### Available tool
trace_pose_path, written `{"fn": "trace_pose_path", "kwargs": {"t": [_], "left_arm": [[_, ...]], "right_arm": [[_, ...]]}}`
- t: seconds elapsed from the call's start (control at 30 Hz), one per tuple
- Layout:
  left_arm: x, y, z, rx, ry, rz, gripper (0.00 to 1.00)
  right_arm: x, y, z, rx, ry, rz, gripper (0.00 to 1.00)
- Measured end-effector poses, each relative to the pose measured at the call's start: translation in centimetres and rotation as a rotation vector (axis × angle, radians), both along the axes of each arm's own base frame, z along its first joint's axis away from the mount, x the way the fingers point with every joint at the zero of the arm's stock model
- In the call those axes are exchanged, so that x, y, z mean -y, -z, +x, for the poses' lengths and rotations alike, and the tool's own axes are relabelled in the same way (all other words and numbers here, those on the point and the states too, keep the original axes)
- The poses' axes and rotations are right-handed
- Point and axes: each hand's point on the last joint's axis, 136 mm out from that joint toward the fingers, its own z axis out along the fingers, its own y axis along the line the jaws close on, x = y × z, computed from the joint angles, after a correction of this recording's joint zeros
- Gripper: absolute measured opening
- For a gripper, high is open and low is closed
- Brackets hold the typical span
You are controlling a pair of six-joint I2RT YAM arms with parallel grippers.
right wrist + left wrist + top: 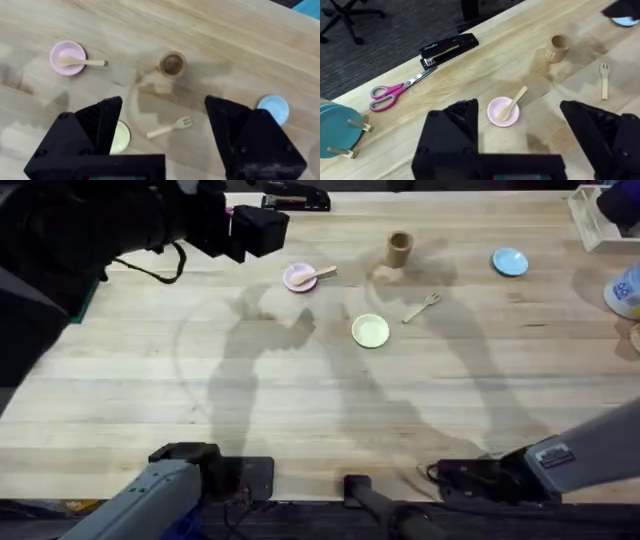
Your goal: Pick up a utensil and set it on the pink plate, then put the other utensil in the container.
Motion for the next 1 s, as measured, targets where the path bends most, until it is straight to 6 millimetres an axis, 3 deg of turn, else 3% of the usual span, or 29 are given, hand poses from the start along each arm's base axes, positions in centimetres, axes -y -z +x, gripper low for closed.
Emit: {"fn": "trace_pose_path", "kwargs": {"t": [0.33,0.47,0.8,1.0], "left_arm": [[0.0,0.0,0.0,0.000,0.000,0.000,0.993],[0.0,0.0,0.0,0.000,0.000,0.000,0.995],[0.0,0.0,0.0,0.000,0.000,0.000,0.994],[0.0,0.0,0.0,-0.001,0.000,0.000,0.994]], "right_arm": [[3.4,-3.0,-6.9,0.080,0.026,0.015,0.998],[4.3,-3.0,-10.1,0.102,0.026,0.022,0.997],[5.8,2.2,-17.1,0.084,0.003,0.009,0.998],[7.0,4.6,-20.1,0.137,0.029,0.009,0.998]]}}
